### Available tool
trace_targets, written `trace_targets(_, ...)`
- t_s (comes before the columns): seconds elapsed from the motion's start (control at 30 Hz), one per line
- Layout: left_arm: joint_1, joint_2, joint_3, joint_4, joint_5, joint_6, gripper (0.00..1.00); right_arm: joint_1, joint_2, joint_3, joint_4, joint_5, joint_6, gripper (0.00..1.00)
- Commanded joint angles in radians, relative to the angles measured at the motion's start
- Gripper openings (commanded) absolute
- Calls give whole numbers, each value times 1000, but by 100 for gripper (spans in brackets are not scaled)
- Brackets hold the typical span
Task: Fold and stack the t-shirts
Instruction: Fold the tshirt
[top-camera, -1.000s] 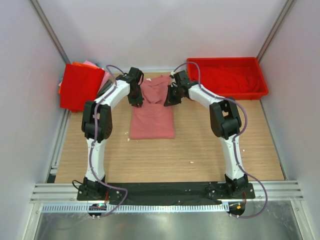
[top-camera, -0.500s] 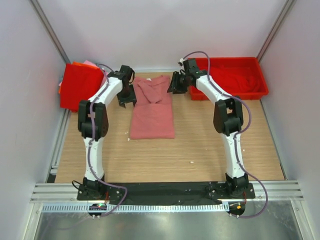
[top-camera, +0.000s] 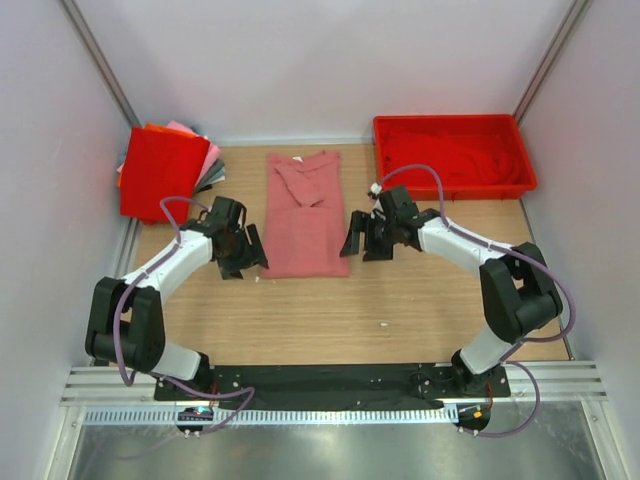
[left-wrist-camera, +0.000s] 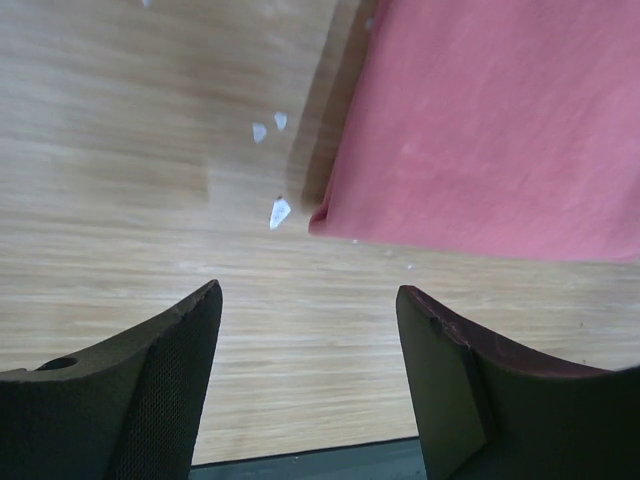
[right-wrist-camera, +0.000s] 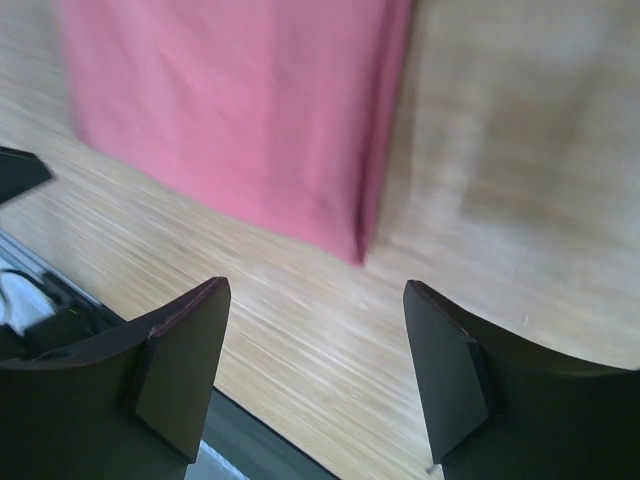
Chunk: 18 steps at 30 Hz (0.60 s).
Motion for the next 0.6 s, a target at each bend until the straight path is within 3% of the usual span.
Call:
trace_targets(0.0, -14, -74, -100, 163, 67, -64, 72, 36, -56, -117, 79, 32, 50, 76)
trace_targets(0.37, -14, -79, -205, 280, 70, -95, 70, 58, 10, -208, 241, 17, 94, 73)
trace_targets(0.5, -14, -94, -213, 292, 52, -90, 81, 58, 67, -202, 277, 3, 102, 72)
trace_targets(0.57, -14, -80, -213, 295, 44, -84, 82, 56, 98, -196, 287, -6, 103, 71)
